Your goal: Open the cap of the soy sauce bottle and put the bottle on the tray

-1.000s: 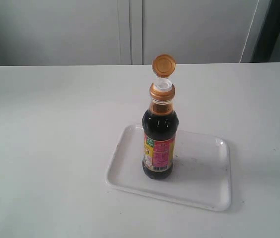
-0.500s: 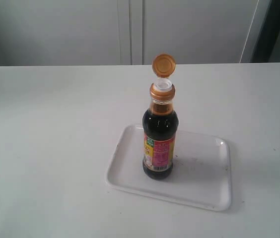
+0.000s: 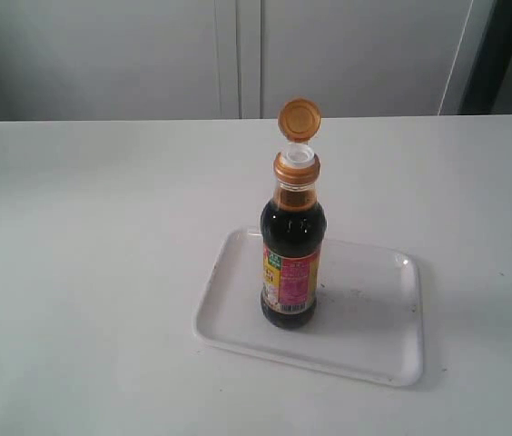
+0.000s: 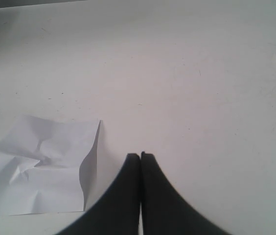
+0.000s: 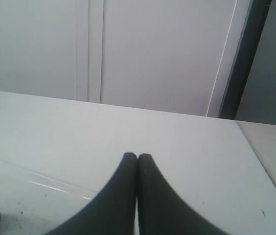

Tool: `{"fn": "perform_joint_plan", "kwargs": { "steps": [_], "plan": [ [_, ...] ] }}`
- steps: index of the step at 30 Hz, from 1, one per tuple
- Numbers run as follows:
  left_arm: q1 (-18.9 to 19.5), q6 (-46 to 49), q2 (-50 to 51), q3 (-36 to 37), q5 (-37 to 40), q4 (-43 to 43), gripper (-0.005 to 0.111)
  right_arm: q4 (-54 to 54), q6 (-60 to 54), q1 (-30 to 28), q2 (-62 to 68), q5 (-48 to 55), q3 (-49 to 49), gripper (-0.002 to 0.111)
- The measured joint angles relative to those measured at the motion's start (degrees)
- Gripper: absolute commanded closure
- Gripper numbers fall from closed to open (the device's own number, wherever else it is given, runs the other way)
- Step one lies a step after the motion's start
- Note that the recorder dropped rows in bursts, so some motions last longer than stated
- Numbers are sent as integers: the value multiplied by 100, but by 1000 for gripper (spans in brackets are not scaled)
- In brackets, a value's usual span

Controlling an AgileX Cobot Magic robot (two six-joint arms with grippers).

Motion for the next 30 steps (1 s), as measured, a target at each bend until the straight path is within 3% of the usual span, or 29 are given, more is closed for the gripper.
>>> {"fn": "perform_joint_plan", "kwargs": {
  "steps": [16,30],
  "plan": [
    [0,0,0,0,0,0,107,-44,45,0,-1027,186,1093,108],
    [0,0,0,0,0,0,107,-134,81,0,-1027,660,1166,108]
  ]
}}
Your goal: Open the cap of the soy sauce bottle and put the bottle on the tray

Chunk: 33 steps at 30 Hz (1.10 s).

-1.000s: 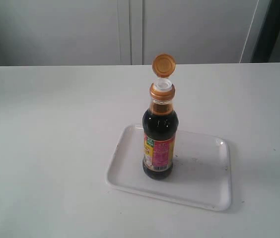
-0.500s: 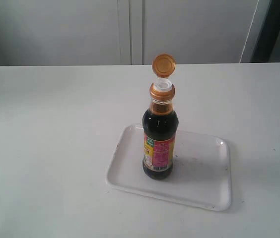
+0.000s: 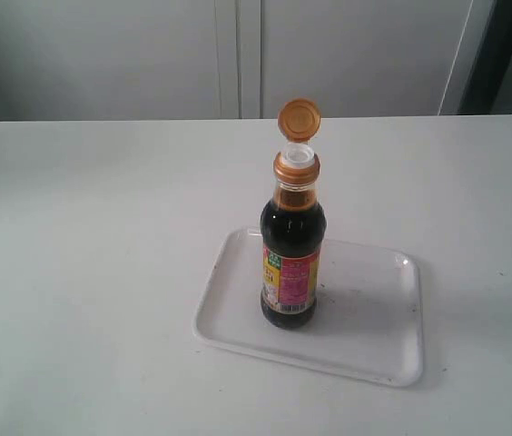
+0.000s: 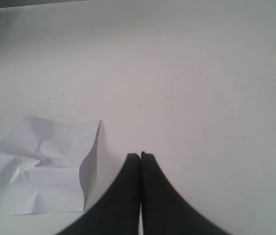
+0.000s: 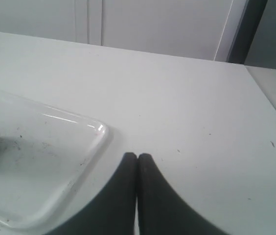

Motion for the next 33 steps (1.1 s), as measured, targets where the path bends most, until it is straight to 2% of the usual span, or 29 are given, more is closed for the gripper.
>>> {"fn": "perform_joint_plan", "kwargs": {
  "steps": [33],
  "plan": [
    [0,0,0,0,0,0,107,0,14,0,0,263,0,108]
  ]
}}
